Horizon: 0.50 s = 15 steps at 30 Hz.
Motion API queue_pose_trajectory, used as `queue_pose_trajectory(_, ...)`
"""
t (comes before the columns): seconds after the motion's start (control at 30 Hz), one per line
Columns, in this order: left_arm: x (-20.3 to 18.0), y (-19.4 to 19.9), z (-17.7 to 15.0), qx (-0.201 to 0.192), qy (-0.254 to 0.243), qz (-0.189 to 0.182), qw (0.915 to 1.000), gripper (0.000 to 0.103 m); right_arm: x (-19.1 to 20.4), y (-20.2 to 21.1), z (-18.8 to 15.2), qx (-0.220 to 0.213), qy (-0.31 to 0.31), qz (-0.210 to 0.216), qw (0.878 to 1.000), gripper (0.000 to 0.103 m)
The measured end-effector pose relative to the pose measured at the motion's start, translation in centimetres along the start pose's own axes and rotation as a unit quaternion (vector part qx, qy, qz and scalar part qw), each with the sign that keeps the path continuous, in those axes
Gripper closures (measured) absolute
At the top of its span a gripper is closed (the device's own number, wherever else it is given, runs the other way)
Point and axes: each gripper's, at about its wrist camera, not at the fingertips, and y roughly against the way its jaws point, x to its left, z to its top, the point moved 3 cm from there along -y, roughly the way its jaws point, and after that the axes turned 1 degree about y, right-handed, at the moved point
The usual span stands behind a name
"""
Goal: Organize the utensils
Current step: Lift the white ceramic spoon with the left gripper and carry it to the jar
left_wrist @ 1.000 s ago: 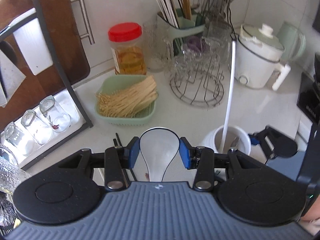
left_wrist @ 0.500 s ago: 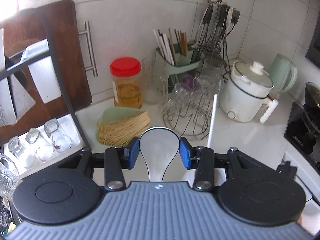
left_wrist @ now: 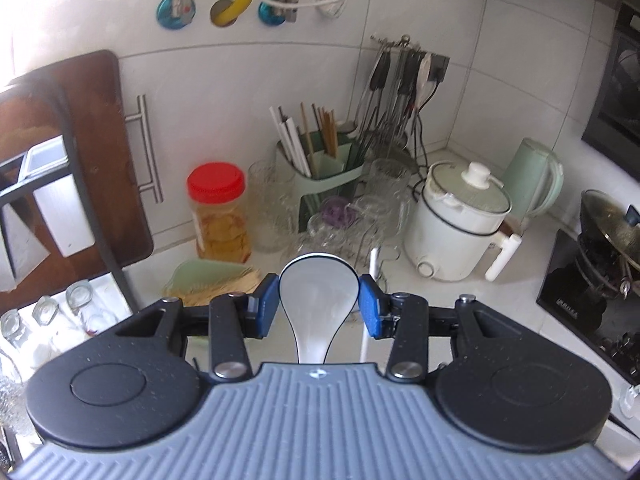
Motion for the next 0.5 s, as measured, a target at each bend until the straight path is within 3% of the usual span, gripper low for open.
queue_pose_trajectory(0.5, -3.8, -3.0, 1.4, -0.015, -0.037, -0.026, 0.9989, 0.055, -0.1, 0.0, -0.1, -0.001, 0.001, 0.001, 1.000, 0.012)
